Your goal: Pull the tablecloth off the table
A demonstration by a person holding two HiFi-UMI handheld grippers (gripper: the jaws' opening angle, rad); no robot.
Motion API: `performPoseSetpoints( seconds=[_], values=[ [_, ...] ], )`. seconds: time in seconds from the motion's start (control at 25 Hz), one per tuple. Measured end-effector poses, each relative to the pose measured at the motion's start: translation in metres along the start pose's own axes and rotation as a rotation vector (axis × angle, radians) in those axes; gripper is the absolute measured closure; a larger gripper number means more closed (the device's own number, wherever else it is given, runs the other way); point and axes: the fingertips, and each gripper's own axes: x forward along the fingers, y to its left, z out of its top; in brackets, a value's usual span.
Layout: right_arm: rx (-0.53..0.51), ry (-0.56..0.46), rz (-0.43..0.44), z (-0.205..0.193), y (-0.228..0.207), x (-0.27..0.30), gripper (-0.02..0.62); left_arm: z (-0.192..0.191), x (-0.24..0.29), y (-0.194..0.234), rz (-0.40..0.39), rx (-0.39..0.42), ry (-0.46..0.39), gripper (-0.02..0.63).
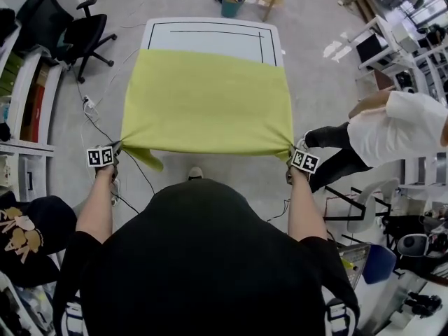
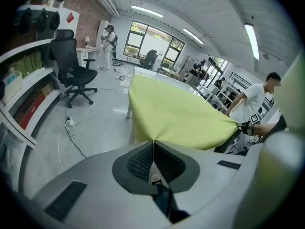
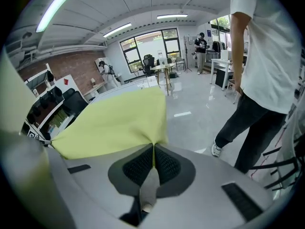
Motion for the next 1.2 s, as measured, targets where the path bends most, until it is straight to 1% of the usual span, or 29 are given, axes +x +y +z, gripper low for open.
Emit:
performPoseSetpoints(
  seconds=[0.16, 0.28, 0.52, 0.76, 0.92, 1.2],
  values=[
    [-0.009, 0.017, 0.015, -0.027, -0.02, -0.011, 0.572, -0.031, -0.008, -0.024, 0.014, 0.004, 0.008, 0.584],
    [-0.02, 0.035, 0.022, -0.049, -0.032, -0.027, 0.574, -0.055, -0.02, -0.042, 0.022, -0.009, 0.004, 0.584],
    [-0.013, 0.065, 0.028, -0.109, -0.057, -0.066, 0.573, -0.125, -0.046, -0.078, 0.029, -0.031, 0.022, 0.584],
    [-0.007, 0.076, 0.028, -0.155, -0.077, -0.097, 0.572, -0.183, -0.071, -0.1, 0.037, -0.049, 0.026, 0.584],
    [-0.014, 0.078, 0.027, -0.174, -0.073, -0.108, 0.573, -0.207, -0.083, -0.1, 0.038, -0.053, 0.021, 0.584],
    [-0.029, 0.081, 0.03, -0.207, -0.082, -0.128, 0.573, -0.245, -0.106, -0.116, 0.04, -0.059, 0.001, 0.583]
  ],
)
